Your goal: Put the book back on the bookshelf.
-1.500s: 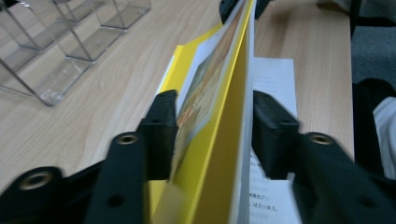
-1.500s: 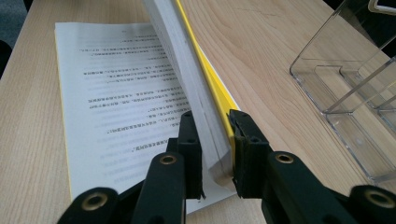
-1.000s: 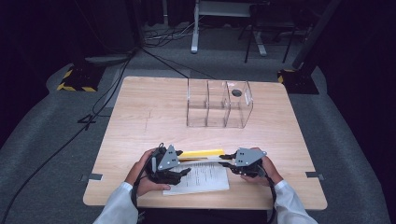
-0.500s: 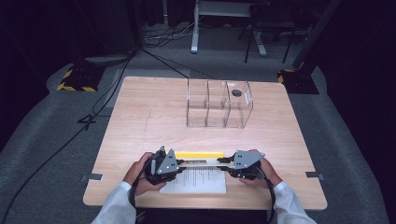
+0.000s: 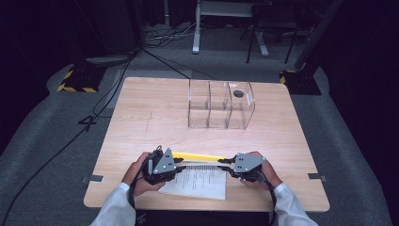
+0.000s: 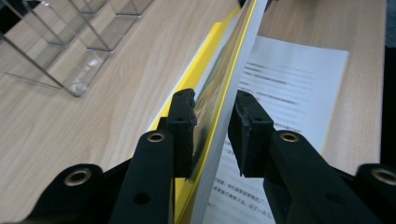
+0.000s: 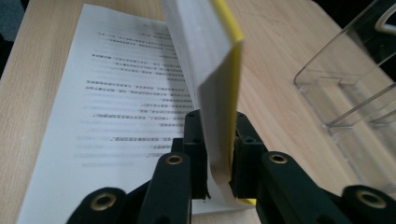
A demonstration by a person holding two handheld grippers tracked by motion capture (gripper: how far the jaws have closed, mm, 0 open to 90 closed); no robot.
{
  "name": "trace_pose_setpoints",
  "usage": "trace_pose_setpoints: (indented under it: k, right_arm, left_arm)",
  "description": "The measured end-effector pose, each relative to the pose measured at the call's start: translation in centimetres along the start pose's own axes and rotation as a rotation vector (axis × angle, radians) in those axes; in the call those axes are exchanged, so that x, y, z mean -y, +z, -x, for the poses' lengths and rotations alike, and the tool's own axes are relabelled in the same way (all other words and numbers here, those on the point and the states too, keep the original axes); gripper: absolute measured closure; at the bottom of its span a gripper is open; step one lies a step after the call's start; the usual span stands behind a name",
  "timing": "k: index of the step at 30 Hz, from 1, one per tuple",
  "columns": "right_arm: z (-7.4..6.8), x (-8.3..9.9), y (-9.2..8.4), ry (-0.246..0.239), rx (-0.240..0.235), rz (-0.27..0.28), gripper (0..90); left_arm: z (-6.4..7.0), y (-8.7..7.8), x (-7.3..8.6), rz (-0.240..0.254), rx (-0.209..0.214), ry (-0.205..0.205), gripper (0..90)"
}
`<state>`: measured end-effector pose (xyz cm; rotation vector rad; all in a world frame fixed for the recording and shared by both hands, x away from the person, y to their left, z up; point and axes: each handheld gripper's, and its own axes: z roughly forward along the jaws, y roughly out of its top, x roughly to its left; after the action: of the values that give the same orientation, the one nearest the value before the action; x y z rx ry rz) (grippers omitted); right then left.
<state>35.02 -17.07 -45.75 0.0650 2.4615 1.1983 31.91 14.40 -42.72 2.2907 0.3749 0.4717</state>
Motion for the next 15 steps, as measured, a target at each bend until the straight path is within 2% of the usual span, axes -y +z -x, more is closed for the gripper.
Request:
trace_pose_setpoints:
  k: [2,5,7,9,11,13,15]
  right_arm:
    - [-0.2,-0.6,-0.4,-0.022,0.017,-0.001,81.6]
    - [-0.4,-1.4,-1.1,-0.061,0.022,-0.017,83.2]
    - [-0.4,-1.7,-1.2,-0.065,0.023,-0.023,83.3]
    - [-0.3,-1.9,-1.2,-0.070,0.019,-0.029,83.3]
    - [-0.3,-2.0,-1.2,-0.072,0.010,-0.036,83.3]
    - [-0.4,-2.2,-1.2,-0.080,0.013,-0.041,83.3]
    - [-0.3,-2.3,-1.2,-0.077,0.015,-0.042,83.2]
  left_arm:
    - [0.0,0.0,-0.5,-0.024,-0.028,0.002,68.5]
    - [-0.3,0.0,-1.0,-0.047,-0.028,-0.009,65.4]
    - [-0.4,0.2,-1.7,-0.079,-0.034,-0.010,63.5]
    - [-0.1,0.6,-2.4,-0.120,-0.031,0.009,61.1]
    - [0.1,0.8,-3.0,-0.141,-0.018,0.024,58.4]
    - [0.4,1.1,-3.5,-0.146,0.000,0.023,57.8]
    - [0.4,1.6,-3.8,-0.142,0.007,-0.001,53.9]
